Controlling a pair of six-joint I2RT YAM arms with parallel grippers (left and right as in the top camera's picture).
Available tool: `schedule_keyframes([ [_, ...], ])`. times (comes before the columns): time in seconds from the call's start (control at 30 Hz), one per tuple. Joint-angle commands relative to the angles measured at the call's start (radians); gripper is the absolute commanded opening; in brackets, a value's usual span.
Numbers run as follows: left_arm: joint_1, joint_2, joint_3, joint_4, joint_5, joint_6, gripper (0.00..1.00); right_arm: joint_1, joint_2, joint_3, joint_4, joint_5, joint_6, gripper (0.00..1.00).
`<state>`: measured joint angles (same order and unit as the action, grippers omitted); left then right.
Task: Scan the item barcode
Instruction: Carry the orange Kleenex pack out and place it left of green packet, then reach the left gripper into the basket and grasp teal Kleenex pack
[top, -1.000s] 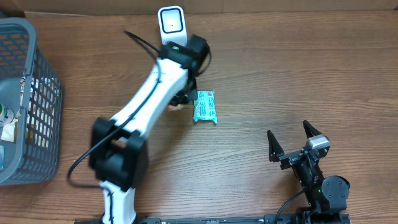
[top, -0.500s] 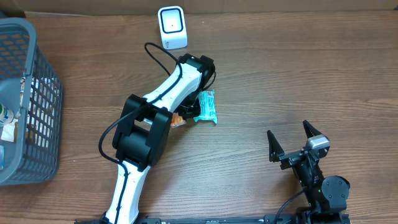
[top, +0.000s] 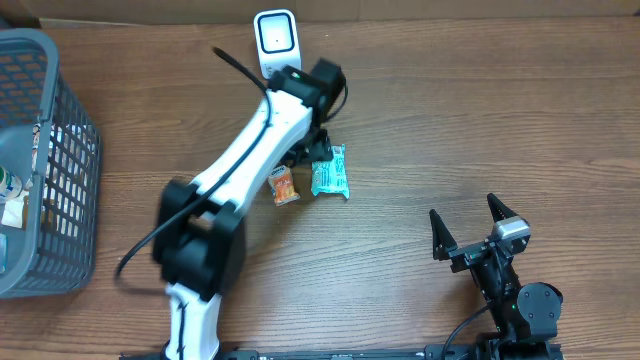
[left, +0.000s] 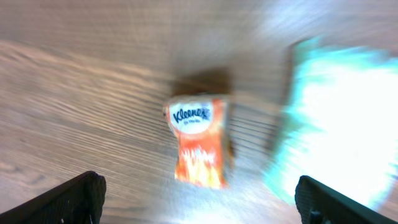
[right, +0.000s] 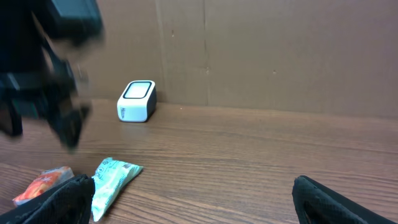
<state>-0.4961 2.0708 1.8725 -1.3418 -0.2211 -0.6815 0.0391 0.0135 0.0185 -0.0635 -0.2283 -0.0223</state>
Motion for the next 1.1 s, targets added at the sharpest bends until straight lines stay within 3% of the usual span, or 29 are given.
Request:
schedule_keyframes([
  [0.0, 0.024, -0.214, 0.066, -0.004, 0.004, 0.060, 1.00, 0.000, -0.011, -0.011, 0.006, 0.008, -0.002, 1.00],
  [0.2, 0.167, -0.458, 0.071, -0.016, 0.013, 0.114, 1.00, 0.000, -0.011, -0.011, 0.006, 0.007, -0.002, 1.00],
  [0.5, 0.662, -0.697, 0.071, -0.023, 0.110, 0.158, 0.99, 0.000, -0.011, -0.011, 0.006, 0.007, -0.002, 1.00],
  [0.77, 1.101, -0.674, 0.038, -0.036, 0.140, 0.139, 0.97, 0.000, -0.011, -0.011, 0.006, 0.007, -0.002, 1.00],
  [1.07, 1.295, -0.537, -0.076, 0.043, 0.187, 0.109, 0.96, 0.000, -0.011, -0.011, 0.006, 0.007, -0.002, 1.00],
])
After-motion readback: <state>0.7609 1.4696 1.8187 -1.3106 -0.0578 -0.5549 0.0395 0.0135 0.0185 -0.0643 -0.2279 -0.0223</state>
